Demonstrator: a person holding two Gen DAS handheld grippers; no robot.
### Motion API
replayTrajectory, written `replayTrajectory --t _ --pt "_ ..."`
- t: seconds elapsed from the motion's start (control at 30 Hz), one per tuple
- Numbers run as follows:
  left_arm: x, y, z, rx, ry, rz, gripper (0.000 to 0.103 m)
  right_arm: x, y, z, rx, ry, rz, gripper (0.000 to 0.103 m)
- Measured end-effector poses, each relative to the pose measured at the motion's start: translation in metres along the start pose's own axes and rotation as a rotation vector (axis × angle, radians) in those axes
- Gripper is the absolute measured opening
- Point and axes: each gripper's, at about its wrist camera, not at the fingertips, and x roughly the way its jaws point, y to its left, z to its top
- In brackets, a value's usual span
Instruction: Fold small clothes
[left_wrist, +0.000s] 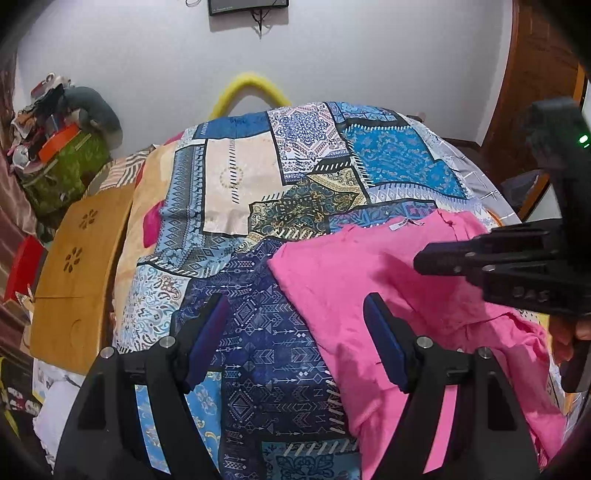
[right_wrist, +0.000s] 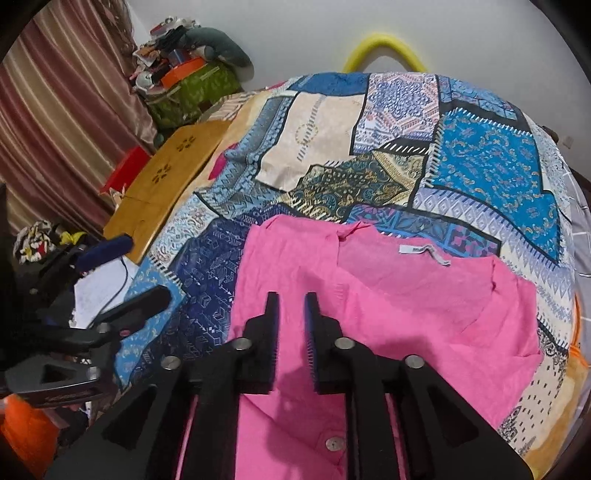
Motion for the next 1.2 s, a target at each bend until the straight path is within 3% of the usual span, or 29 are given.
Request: replayTrajectory --t 0.33,0.43,0.7,0.9,1.13,1.2 --pt "0.013 -0.027 0.008 -0.029 0.058 -0.059 0.075 -0.062 -0.034 -0.010 -0.002 -0.104 -0.095 0.025" --pt "0.019 -0.041 0.013 -0.040 0.080 -0.090 0.075 -0.079 -0.055 -0.019 0.025 -0.125 -0.126 0.031" --pt "0.041 -0.096 0.027 0.034 0.116 -0.105 0.075 -0.098 -0.118 -0.049 0.098 -0.097 -0.222 0.032" --pt "0.074 -0.126 0.032 0.048 0.173 -0.113 0.073 -0.100 -0.154 -0.069 0.172 -0.081 -0.227 0.032" --pt "0.110 -0.134 0.029 0.034 0.242 -0.089 0.051 -0.079 -0.168 -0.088 0.188 -0.028 -0.202 0.032" --pt "0.116 -0.131 0.027 0.035 0.255 -0.081 0.029 -0.070 -0.170 -0.092 0.190 -0.011 -0.191 0.032"
